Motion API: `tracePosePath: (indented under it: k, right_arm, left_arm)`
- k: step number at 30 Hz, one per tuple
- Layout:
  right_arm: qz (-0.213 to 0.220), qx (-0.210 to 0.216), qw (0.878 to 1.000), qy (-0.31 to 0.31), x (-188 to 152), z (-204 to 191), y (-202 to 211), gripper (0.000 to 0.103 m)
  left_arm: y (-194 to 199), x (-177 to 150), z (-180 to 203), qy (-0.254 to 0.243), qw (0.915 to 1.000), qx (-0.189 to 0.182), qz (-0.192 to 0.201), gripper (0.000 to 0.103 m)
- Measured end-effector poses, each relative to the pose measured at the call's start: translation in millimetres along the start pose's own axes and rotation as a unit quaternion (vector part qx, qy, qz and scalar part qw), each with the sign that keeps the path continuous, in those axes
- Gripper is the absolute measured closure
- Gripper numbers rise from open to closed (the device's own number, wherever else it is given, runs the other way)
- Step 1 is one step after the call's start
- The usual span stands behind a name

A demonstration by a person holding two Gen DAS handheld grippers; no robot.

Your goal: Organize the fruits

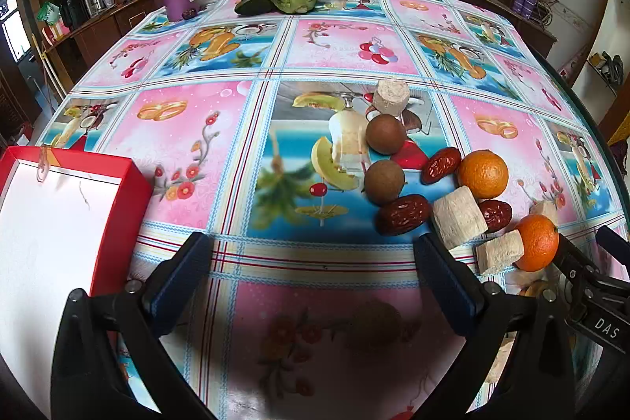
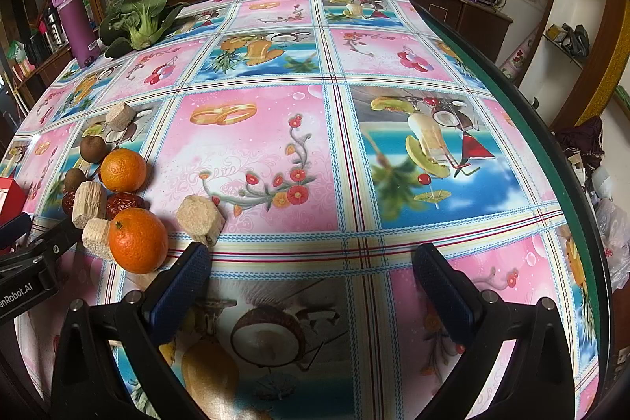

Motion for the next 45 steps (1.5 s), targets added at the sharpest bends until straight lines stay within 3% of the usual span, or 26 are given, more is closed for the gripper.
tracePosePath:
  k: [16, 21, 23, 26, 28, 31, 33, 35, 40, 45]
  right_arm:
    - [-0.001, 0.002, 1.0, 0.003, -0.2, -1.8, 0.5, 0.0]
    - [-0.014, 0.042, 0.999, 0.026, -1.2, -2.8, 3.3, 0.001]
    - [0.005, 0.089, 0.996, 0.014, -3.5, -3.0, 18.4, 0.001]
    - [0.051, 0.14, 0.989, 0.014, -0.8, -9.8, 39.0, 0.001]
    - [0.032, 0.159, 0.986, 0.035, 2.2, -24.0, 37.7, 0.001]
    - [0.012, 0.18, 0.983, 0.034, 5.0, -40.4, 28.9, 0.01]
    - [-0.015, 0.182, 0.983, 0.036, 5.6, -49.3, 19.6, 0.03]
    - [-0.036, 0.189, 0.981, 0.03, 5.2, -52.3, 10.3, 0.039]
    - [-0.032, 0.221, 0.975, 0.005, 8.6, -50.4, 6.1, 0.046]
    - [-0.027, 0.208, 0.977, 0.041, 4.6, -56.7, 6.9, 0.07]
  left_arm:
    - [0.0, 0.0, -0.1, 0.0, 1.0, 0.0, 0.0, 0.0]
    - [10.7, -6.6, -4.0, -0.013, 0.9997, -0.01, -0.016, 0.0]
    - [28.1, -11.9, -6.9, -0.018, 0.9997, -0.018, 0.002, 0.0]
    - [61.0, -23.7, -19.3, -0.041, 0.9985, 0.018, 0.032, 0.0]
    - [78.1, -28.0, -29.0, -0.053, 0.9966, 0.033, 0.054, 0.0]
    - [90.9, -28.0, -43.5, -0.064, 0.9944, 0.047, 0.07, 0.0]
    - [93.4, -23.5, -49.8, -0.062, 0.9942, 0.052, 0.07, 0.0]
    - [98.9, -18.1, -53.5, -0.062, 0.9932, 0.057, 0.08, 0.0]
    - [106.5, -3.9, -53.9, -0.066, 0.994, 0.022, 0.084, 0.0]
    - [99.0, 15.3, -40.9, -0.093, 0.9919, 0.01, 0.086, 0.0]
Point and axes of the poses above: each gripper's, at about its wrist camera, not at the fingertips, and y roughly against the way its jaws point, z to its right, x to its top, the point moved 3 cm from there along -y, roughly the way its jaws point, and after that the axes turned 3 degrees about x, right-handed, at the moved point
